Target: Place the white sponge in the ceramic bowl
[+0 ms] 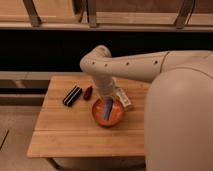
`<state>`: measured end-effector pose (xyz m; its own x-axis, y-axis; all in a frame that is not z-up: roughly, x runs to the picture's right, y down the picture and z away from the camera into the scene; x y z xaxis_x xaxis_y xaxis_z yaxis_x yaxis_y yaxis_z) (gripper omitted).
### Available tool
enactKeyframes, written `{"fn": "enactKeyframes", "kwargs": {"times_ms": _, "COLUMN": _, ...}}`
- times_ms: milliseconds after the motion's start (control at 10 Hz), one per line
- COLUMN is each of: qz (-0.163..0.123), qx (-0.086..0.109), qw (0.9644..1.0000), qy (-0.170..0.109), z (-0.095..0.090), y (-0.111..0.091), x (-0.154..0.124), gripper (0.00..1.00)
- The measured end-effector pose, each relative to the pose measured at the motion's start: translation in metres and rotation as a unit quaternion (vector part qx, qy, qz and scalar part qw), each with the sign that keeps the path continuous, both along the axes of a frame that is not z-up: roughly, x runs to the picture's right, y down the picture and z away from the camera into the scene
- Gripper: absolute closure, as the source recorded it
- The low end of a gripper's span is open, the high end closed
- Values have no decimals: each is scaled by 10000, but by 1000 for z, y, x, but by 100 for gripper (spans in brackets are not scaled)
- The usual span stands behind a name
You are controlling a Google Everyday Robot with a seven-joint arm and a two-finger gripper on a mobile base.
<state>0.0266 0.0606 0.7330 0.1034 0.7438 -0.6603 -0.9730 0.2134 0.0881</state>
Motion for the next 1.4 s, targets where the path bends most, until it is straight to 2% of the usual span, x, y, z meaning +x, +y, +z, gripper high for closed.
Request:
{"fn": "enactKeyframes", "kwargs": {"times_ms": 300, "qz": -138, "qx": 127, "qw": 9998, "qy": -74, "z": 1, "y": -6, "x": 16, "gripper": 100}}
{"fn": "enactKeyframes", "kwargs": {"times_ms": 600, "qz": -153, "qx": 129, "qw": 9998, "qy": -92, "z": 1, "y": -6, "x": 14, "gripper": 90}}
{"fn": "enactKeyframes", "kwargs": {"times_ms": 1300, "qz": -149, "qx": 126, "qw": 9998, "qy": -89, "z": 1, "y": -6, "x": 14, "gripper": 22}}
{"fn": "enactKeyframes", "kwargs": {"times_ms": 1400, "qz": -148, "qx": 126, "qw": 9998, "qy": -88, "z": 1, "y": -6, "x": 14, "gripper": 20}}
